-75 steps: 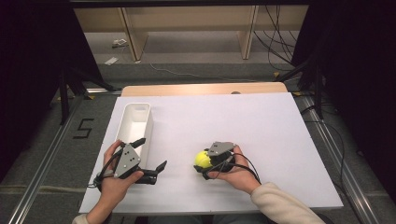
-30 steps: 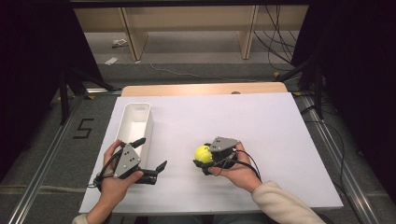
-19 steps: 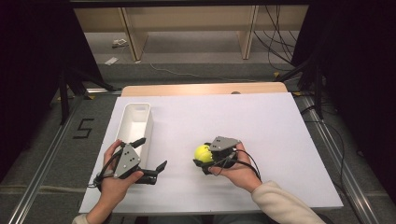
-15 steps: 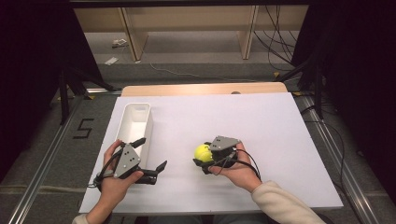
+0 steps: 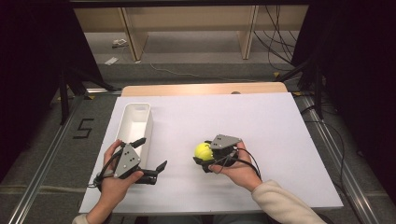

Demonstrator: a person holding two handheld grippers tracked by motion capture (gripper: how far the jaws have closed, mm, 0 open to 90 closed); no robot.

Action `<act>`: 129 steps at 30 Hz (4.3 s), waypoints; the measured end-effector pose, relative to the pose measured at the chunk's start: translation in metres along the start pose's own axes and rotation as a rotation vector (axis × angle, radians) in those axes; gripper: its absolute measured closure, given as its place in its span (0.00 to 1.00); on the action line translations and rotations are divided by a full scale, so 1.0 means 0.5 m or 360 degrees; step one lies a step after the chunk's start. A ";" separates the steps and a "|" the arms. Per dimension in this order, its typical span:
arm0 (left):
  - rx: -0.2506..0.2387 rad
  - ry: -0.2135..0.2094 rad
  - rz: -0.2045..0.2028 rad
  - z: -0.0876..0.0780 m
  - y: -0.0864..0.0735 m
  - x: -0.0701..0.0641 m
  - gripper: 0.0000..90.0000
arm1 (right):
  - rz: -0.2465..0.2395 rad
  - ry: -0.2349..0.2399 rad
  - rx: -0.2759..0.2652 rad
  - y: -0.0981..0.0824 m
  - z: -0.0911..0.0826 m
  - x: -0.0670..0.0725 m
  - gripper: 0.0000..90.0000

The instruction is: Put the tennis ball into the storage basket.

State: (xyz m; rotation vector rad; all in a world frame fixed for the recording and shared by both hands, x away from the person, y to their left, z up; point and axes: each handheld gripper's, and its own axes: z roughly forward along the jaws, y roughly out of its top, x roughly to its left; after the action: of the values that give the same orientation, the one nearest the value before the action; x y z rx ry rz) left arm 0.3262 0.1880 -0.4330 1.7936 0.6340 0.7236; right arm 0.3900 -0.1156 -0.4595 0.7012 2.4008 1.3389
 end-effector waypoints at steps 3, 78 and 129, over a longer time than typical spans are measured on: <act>0.0000 0.0000 0.0000 0.000 0.000 0.000 0.00 | -0.0001 -0.0005 -0.0014 0.003 -0.001 -0.002 0.30; 0.0002 0.0000 0.0005 0.001 0.000 0.000 0.00 | 0.0051 -0.0020 -0.0123 0.053 0.004 -0.012 0.30; -0.0002 0.0003 0.0003 0.000 0.001 0.001 0.00 | 0.0053 0.0007 -0.0169 0.080 0.013 -0.012 0.30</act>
State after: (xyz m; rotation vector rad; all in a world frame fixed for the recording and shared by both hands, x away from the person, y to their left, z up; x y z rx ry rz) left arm 0.3262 0.1882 -0.4325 1.7927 0.6333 0.7271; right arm 0.4088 -0.0965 -0.4284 0.7128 2.3111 1.4707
